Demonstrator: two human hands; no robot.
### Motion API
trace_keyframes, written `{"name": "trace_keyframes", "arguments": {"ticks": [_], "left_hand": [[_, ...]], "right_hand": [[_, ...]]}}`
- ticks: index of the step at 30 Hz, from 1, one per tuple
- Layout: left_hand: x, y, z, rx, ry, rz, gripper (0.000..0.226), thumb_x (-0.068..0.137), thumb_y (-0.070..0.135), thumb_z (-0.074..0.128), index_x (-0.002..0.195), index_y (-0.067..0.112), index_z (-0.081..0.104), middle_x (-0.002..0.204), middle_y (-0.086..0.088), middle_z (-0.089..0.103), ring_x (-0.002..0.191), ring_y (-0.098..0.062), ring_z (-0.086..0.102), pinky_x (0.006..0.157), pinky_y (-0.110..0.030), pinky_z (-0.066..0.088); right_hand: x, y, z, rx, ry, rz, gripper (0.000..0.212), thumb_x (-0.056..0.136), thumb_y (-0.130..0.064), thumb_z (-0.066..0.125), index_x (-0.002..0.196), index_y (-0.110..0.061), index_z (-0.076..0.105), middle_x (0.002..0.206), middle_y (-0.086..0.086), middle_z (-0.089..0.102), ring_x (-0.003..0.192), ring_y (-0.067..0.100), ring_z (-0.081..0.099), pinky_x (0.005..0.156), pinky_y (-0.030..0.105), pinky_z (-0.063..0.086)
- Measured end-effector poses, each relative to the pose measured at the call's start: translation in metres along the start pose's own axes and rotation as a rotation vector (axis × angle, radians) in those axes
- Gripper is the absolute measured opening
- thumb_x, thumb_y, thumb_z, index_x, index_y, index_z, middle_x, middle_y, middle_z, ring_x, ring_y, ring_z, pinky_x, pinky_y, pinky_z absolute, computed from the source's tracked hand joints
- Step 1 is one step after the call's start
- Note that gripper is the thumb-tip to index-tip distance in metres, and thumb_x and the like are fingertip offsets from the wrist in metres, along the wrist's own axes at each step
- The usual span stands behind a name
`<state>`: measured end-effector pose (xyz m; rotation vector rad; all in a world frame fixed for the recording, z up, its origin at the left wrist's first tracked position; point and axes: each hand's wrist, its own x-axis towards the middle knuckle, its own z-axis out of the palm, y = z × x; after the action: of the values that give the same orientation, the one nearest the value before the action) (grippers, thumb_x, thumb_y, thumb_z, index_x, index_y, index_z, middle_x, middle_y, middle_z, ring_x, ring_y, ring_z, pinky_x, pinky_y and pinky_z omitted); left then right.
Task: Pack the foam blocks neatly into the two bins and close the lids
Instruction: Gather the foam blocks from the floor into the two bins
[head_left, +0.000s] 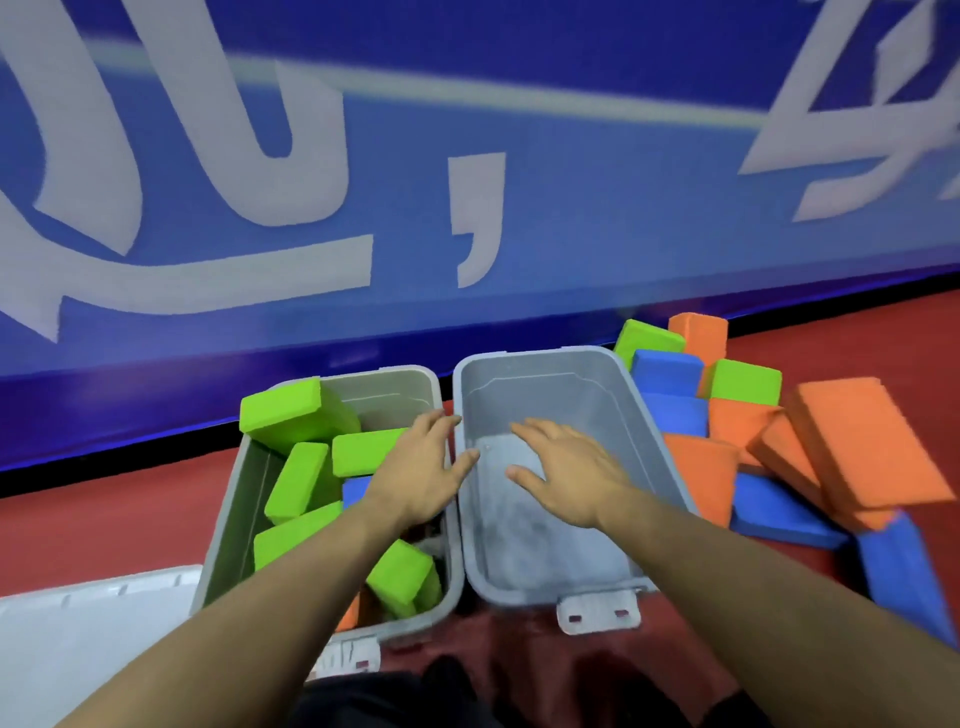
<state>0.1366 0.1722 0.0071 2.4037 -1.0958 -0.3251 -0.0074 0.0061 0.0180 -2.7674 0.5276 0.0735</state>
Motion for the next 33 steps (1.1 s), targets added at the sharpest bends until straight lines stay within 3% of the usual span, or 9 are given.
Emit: {"name": "trace_keyframes", "arguments": {"ticks": [10, 14, 18, 25, 29, 33], "left_hand": [[-0.005, 0.194, 0.094, -0.009, -0.2, 0.315, 0.064, 0.1, 0.055, 0.046, 0.154, 0.023, 0.033, 0.162, 0.001, 0.026, 0.148, -0.02, 0.029, 0.121, -0.037, 0.026], [-0.005, 0.252, 0.139, -0.009, -0.286, 0.354, 0.066, 0.101, 0.054, 0.045, 0.156, 0.022, 0.031, 0.162, 0.001, 0.026, 0.148, -0.017, 0.028, 0.119, -0.033, 0.026], [0.014, 0.293, 0.196, -0.037, -0.381, 0.291, 0.067, 0.1, 0.051, 0.049, 0.156, 0.019, 0.03, 0.16, 0.0, 0.031, 0.145, -0.017, 0.033, 0.117, -0.031, 0.028], [0.105, 0.326, 0.297, 0.074, -0.457, 0.283, 0.072, 0.099, 0.048, 0.054, 0.157, 0.016, 0.025, 0.16, -0.005, 0.029, 0.145, -0.024, 0.034, 0.118, -0.035, 0.028], [0.183, 0.31, 0.349, 0.15, -0.433, 0.238, 0.079, 0.097, 0.047, 0.058, 0.157, 0.012, 0.022, 0.159, -0.012, 0.031, 0.147, -0.029, 0.03, 0.119, -0.04, 0.027], [0.245, 0.284, 0.387, 0.285, -0.423, 0.208, 0.088, 0.094, 0.049, 0.061, 0.157, 0.005, 0.019, 0.16, -0.019, 0.027, 0.147, -0.035, 0.029, 0.121, -0.042, 0.024]], "right_hand": [[-0.164, 0.168, -0.054, -0.059, 0.068, 0.343, 0.073, 0.098, -0.058, 0.047, 0.158, -0.023, 0.026, 0.164, 0.001, 0.027, 0.147, 0.024, 0.032, 0.118, 0.04, 0.031], [-0.217, 0.239, -0.057, -0.013, 0.059, 0.491, 0.075, 0.098, -0.058, 0.049, 0.16, -0.024, 0.024, 0.165, -0.002, 0.024, 0.148, 0.022, 0.032, 0.118, 0.037, 0.03], [-0.238, 0.311, -0.044, 0.15, 0.106, 0.664, 0.077, 0.094, -0.062, 0.053, 0.157, -0.026, 0.028, 0.16, -0.001, 0.033, 0.141, 0.026, 0.041, 0.112, 0.044, 0.039], [-0.209, 0.432, 0.009, 0.482, 0.204, 0.929, 0.103, 0.079, -0.074, 0.06, 0.159, -0.024, 0.019, 0.153, 0.014, 0.039, 0.141, 0.031, 0.04, 0.111, 0.049, 0.039], [-0.165, 0.485, 0.05, 0.672, 0.288, 1.052, 0.103, 0.084, -0.054, 0.073, 0.16, -0.015, 0.014, 0.155, 0.017, 0.038, 0.142, 0.032, 0.04, 0.113, 0.046, 0.038], [-0.132, 0.514, 0.082, 0.963, 0.556, 1.168, 0.1, 0.082, -0.038, 0.081, 0.154, -0.006, 0.02, 0.148, 0.011, 0.049, 0.136, 0.027, 0.048, 0.111, 0.035, 0.038]]}}
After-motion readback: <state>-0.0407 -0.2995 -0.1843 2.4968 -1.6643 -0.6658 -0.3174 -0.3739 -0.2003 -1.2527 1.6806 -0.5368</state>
